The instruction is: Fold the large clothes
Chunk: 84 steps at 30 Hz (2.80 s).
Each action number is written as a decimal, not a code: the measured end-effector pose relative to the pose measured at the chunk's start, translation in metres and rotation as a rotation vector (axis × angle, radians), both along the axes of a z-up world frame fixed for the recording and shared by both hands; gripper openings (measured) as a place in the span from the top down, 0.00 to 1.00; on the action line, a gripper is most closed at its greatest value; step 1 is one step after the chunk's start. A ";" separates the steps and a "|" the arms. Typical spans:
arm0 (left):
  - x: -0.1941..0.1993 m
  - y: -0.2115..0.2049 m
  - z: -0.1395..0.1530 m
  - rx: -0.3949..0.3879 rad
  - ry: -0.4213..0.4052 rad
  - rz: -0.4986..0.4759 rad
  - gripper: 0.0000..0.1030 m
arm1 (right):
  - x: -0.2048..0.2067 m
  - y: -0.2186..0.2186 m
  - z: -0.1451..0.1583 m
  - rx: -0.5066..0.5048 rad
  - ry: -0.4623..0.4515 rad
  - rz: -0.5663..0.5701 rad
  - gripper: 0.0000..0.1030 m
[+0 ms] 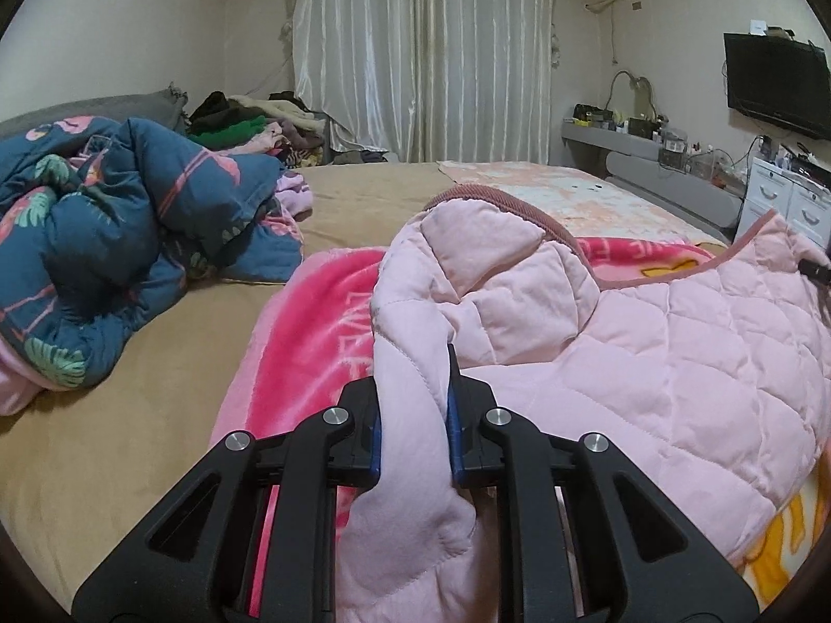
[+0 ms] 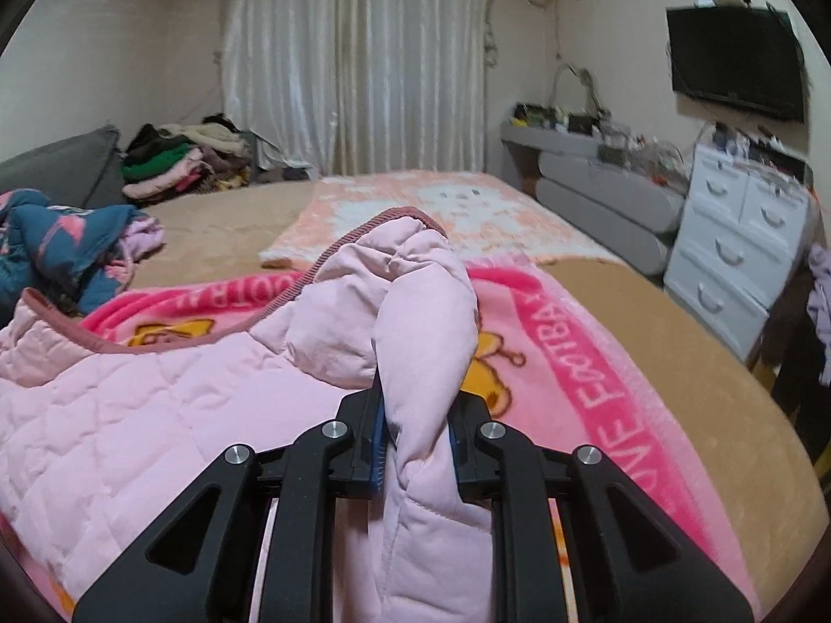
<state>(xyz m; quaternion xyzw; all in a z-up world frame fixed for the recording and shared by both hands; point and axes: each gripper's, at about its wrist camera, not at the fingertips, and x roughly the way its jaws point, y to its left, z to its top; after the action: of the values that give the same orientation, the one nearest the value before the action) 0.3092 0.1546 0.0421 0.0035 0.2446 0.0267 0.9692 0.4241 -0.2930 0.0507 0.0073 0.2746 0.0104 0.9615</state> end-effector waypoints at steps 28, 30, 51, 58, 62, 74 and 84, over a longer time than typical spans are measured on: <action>0.066 0.014 -0.049 -0.078 0.150 0.044 0.78 | 0.069 0.004 -0.090 -0.049 0.294 -0.122 0.69; 0.064 0.014 -0.049 -0.066 0.157 0.059 0.72 | 0.064 0.000 -0.087 -0.042 0.299 -0.140 0.59; -0.049 -0.003 0.018 -0.160 0.120 0.156 0.09 | -0.147 -0.038 -0.030 0.233 0.105 0.046 0.04; -0.094 -0.022 0.006 -0.198 0.148 0.141 0.09 | -0.178 -0.045 -0.040 0.346 0.141 0.043 0.04; -0.108 -0.031 -0.011 -0.185 0.168 0.151 0.09 | -0.184 -0.048 -0.059 0.404 0.180 -0.001 0.04; -0.093 0.003 -0.075 -0.590 0.253 0.208 0.09 | -0.162 -0.043 -0.111 0.636 0.288 -0.007 0.04; -0.061 0.008 -0.088 -0.704 0.235 0.218 0.09 | -0.114 -0.054 -0.130 0.758 0.322 -0.005 0.04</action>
<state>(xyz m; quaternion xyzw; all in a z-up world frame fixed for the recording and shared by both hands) 0.2477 0.1623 -0.0454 -0.3524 0.3470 0.0436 0.8681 0.3104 -0.3465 -0.0788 0.3634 0.3980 0.1072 0.8355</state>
